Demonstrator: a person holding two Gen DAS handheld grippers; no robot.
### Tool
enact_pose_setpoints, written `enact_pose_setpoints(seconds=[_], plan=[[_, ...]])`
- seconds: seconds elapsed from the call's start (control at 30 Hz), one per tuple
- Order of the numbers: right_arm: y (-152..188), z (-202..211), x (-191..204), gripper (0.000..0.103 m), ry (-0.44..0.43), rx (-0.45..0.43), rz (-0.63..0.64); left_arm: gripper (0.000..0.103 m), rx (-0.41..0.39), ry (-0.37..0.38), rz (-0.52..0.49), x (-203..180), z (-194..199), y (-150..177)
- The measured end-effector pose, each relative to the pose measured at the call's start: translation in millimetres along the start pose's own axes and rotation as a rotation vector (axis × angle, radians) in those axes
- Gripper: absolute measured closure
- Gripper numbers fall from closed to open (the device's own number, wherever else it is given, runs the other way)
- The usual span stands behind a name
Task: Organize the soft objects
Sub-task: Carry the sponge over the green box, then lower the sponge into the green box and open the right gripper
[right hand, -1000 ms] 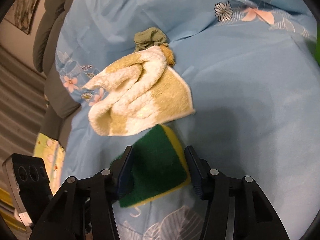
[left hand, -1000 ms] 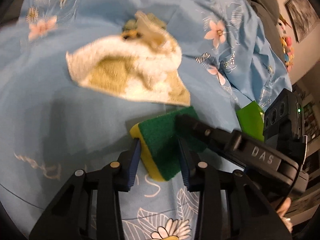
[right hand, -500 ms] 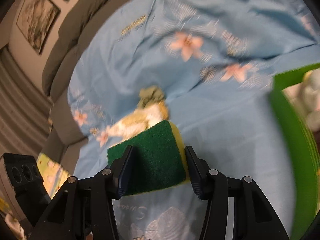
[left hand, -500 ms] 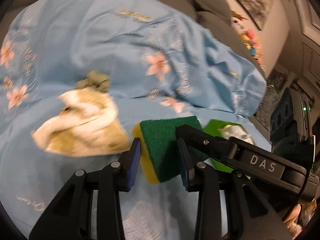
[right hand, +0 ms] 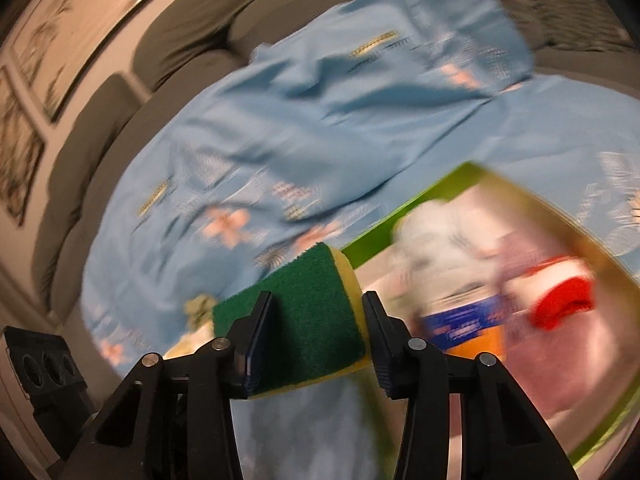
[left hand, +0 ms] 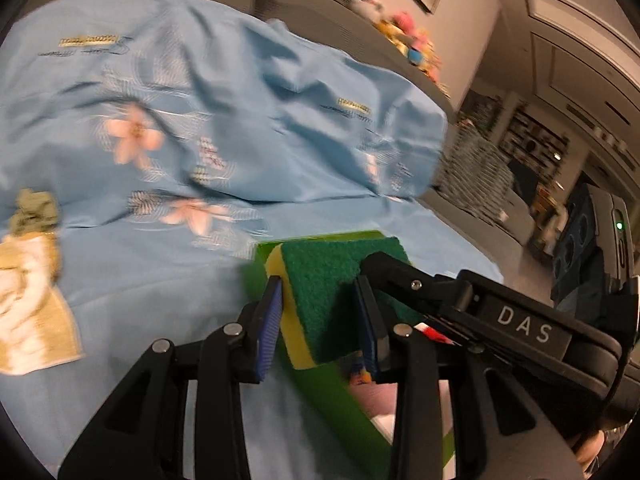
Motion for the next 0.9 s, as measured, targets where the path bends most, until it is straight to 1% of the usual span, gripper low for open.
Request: enact_pose_setpoints(seconds=[0.07, 0.23, 0.33, 0.43, 0.53, 0.67, 0.73, 0.77, 0.8, 0.83, 0.9], plan=[[-1.3, 3.7, -17.9, 0.059, 0.032, -0.012, -0.037, 0.070, 0.033, 0.029, -0.018, -14.0, -15.3, 2.7], [-1.8, 6.9, -66.2, 0.060, 0.097, -0.014, -0.143, 0.070, 0.111, 0.061, -0.051, -39.7, -47.8, 11.7], [-2.3, 5.0, -76.7, 0.060, 0.115, -0.010, -0.170, 0.070, 0.153, 0.070, -0.062, -49.3, -64.5, 14.5], [-4.6, -2.9, -86.1, 0.060, 0.127, 0.008, -0.186, 0.071, 0.189, 0.057, -0.062, -53.0, -80.1, 16.5], [-9.9, -6.6, -90.4, 0.060, 0.108, 0.002, -0.198, 0.071, 0.194, 0.044, -0.061, -54.9, -84.1, 14.1], [-25.4, -18.3, -85.1, 0.060, 0.049, -0.028, -0.177, 0.070, 0.130, 0.023, -0.072, -56.9, -80.2, -1.5], [-26.0, -29.7, -87.2, 0.060, 0.058, -0.005, -0.185, 0.070, 0.119, 0.002, -0.061, -51.9, -85.8, -7.0], [-24.7, -35.2, -89.7, 0.060, 0.077, 0.013, -0.190, 0.070, 0.137, -0.011, -0.058, -48.9, -93.3, -6.9], [-22.4, -42.1, -94.0, 0.060, 0.091, 0.036, -0.208, 0.069, 0.155, -0.022, -0.068, -47.7, -98.7, -5.1], [-21.1, -44.3, -95.7, 0.060, 0.091, 0.041, -0.216, 0.069, 0.167, -0.035, -0.083, -47.6, -102.9, -3.0], [-20.8, -44.9, -98.7, 0.060, 0.087, 0.035, -0.222, 0.069, 0.158, -0.061, -0.117, -50.7, -105.5, -0.7]])
Point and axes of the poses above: each gripper's, at about its wrist camera, not at the fingertips, and z roughly against the way its jaws point, x to its left, y to its underside, the point moved 3 cm from there along -z, roughly the way its jaws point, and after that the axes turned 14 degrees about z, right-handed, at the moved point
